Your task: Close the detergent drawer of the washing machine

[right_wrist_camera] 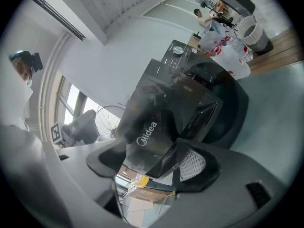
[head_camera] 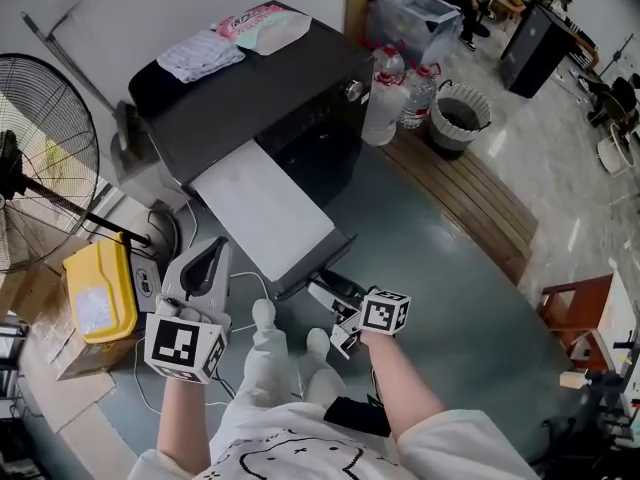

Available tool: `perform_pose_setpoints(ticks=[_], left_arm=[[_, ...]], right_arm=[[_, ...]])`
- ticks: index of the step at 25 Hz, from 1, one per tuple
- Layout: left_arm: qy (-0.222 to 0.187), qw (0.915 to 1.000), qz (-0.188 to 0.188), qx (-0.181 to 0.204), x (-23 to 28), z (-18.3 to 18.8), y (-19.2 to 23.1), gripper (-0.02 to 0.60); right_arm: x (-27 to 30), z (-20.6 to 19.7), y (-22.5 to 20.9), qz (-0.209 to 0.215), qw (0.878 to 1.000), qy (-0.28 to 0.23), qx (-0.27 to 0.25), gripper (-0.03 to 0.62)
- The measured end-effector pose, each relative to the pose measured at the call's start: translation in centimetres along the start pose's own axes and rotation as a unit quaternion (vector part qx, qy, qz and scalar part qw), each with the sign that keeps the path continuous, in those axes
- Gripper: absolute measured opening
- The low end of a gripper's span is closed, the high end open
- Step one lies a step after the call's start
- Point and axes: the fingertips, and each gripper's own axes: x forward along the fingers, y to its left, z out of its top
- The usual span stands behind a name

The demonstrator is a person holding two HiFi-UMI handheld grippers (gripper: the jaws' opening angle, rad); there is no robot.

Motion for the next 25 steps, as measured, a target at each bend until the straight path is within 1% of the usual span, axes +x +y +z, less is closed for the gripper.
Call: perform_pose_setpoints(ticks=[5,9,15,18,25], left_arm=[[0.010,0.9998,-0.016,0.011,0.2,-0.6,-0.3,0.018],[0.015,0.9995,-0.020,0.019,0.2,-1.0,-0.4,0.017],[0.015,0.9993,-0.028,0.018,0.6,-1.3,-0.7,0.018],[0.009,0.9992,-0.035,0.017,0.8,-0.8,-1.1,0.018],[0.000,0.9989,-0.045,0.012,0.9,0.3,-1.4,0.018]], right_arm=[[0.3,-0.2,-0.1,0.051,0.999,0.011,-0.003,0.315],[0.5,-0.1,-0.1,0.069,0.997,0.018,-0.006,0.319],[0.8,0.0,0.0,0.077,0.997,-0.002,0.006,0.321],[0.8,0.1,0.1,0.069,0.998,-0.007,0.009,0.321],[0.6,0.0,0.9,0.051,0.999,0.002,0.009,0.321]])
